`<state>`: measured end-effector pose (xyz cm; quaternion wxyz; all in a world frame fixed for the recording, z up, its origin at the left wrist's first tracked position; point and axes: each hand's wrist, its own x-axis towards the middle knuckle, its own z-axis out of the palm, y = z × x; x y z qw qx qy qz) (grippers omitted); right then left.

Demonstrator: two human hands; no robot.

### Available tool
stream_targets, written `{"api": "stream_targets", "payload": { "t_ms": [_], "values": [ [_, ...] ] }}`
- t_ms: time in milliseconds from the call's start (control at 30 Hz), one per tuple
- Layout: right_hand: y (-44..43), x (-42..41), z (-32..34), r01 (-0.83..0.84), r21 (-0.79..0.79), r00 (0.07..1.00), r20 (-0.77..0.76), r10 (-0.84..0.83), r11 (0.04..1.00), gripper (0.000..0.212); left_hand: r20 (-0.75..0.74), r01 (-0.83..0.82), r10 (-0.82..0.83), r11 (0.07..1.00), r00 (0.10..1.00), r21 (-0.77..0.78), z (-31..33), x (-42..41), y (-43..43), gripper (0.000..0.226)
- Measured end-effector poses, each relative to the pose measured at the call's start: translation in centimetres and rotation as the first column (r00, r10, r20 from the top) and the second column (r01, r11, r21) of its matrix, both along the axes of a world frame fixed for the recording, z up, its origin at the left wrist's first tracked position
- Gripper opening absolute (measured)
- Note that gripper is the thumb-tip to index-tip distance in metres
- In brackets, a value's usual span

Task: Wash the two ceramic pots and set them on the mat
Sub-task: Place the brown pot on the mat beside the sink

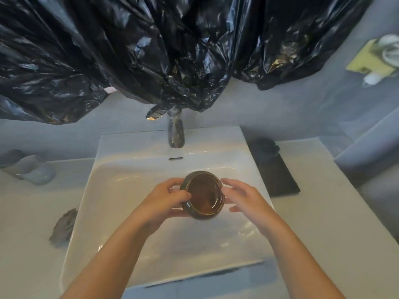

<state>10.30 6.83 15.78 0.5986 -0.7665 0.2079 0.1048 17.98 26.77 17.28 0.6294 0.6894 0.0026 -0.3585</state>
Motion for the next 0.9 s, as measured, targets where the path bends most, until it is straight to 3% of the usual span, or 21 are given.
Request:
{"api": "stream_targets", "payload": {
  "t_ms": [100,333,433,567,900],
  "values": [
    [-4.2,-1.6,0.9,0.061,0.041,0.998,0.003,-0.061,0.997,0.013,-0.028,0.043,-0.045,0.996,0.999,-0.079,0.2,-0.7,-4.2,0.040],
    [-14.8,-2.9,1.0,0.215,0.062,0.975,0.049,-0.218,0.975,0.014,0.078,0.102,-0.098,0.994,0.992,-0.046,-0.4,-1.6,-16.4,0.037],
    [-19.0,-2.2,-0.5,0.334,0.054,0.941,0.035,-0.337,0.941,0.009,0.138,-0.033,0.030,0.999,0.990,0.025,-1.2,-1.0,-21.8,0.035],
    [-24.0,-0.2,-3.2,0.416,0.004,0.909,-0.005,-0.416,0.909,0.014,0.071,-0.242,0.236,0.964,0.969,0.108,-4.2,-0.3,-28.9,0.026],
    [-28.8,3.4,-10.6,0.320,-0.168,0.925,-0.155,-0.346,0.932,0.024,-0.115,-0.319,0.363,0.904,0.925,0.285,-10.7,0.2,-35.8,0.054]
  ]
}}
